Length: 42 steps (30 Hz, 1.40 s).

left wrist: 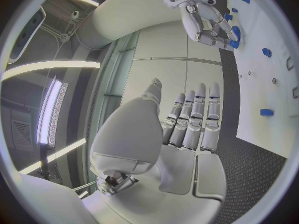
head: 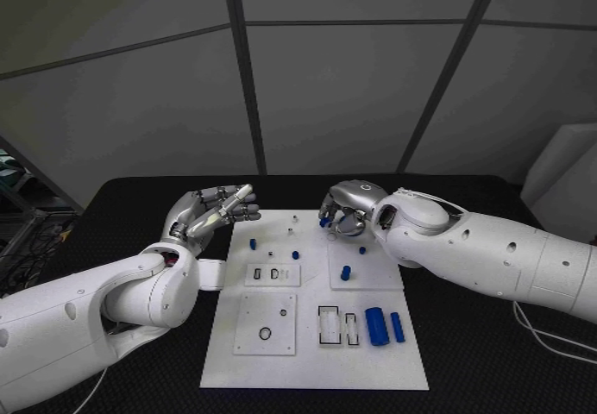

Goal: Assemble the parts on the task board

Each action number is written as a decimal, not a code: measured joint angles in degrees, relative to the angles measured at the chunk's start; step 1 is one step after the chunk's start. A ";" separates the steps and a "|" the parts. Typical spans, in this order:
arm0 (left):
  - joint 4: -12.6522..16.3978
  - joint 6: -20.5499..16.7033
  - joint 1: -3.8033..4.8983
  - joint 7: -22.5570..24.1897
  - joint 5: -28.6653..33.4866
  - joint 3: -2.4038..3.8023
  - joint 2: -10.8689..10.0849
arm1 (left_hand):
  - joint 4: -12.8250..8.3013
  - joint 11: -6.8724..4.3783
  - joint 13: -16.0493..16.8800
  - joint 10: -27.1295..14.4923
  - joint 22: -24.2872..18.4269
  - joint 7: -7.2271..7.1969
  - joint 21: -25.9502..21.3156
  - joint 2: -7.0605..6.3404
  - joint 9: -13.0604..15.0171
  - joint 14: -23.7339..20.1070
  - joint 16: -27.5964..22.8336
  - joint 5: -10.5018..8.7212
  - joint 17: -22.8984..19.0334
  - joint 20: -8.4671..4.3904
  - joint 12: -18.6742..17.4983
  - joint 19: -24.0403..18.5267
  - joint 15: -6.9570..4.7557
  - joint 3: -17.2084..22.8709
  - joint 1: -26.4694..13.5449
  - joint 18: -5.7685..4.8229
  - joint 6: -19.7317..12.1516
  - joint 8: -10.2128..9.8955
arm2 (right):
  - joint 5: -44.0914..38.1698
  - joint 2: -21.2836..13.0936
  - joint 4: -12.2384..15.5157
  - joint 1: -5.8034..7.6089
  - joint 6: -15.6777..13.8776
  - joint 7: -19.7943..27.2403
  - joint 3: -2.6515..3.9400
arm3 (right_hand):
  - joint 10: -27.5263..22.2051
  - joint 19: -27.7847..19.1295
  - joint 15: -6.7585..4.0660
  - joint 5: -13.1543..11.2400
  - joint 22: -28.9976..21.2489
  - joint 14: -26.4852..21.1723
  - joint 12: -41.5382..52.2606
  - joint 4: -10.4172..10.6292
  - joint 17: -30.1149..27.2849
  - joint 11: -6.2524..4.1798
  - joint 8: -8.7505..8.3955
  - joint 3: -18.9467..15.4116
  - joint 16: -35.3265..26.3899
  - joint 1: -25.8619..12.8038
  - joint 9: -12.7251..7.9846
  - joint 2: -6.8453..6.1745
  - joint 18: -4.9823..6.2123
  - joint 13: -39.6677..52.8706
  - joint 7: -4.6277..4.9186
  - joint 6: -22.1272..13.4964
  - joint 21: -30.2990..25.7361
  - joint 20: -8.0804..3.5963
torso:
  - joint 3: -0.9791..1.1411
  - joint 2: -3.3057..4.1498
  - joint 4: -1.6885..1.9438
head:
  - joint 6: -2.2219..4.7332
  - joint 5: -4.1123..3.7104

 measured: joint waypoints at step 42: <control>-0.59 0.51 0.12 -0.46 -0.03 0.00 1.06 | -0.16 0.00 0.01 0.00 0.03 0.00 0.00 -0.01 0.01 0.00 0.00 0.00 -0.01 0.00 -0.35 0.00 0.00 -0.16 0.01 0.00 0.00 0.00 | 2.46 14.63 -15.53 0.33 0.14 0.47 -0.09 | 0.20 -0.01 0.01 0.17 0.47 0.00 -0.70 0.35 0.93 0.21 -0.36 0.79 1.37 -0.25 -0.08 -0.26 0.02 -0.02 0.32 0.04 0.48 0.00 | 0.09 0.39 0.05 | -0.19 0.54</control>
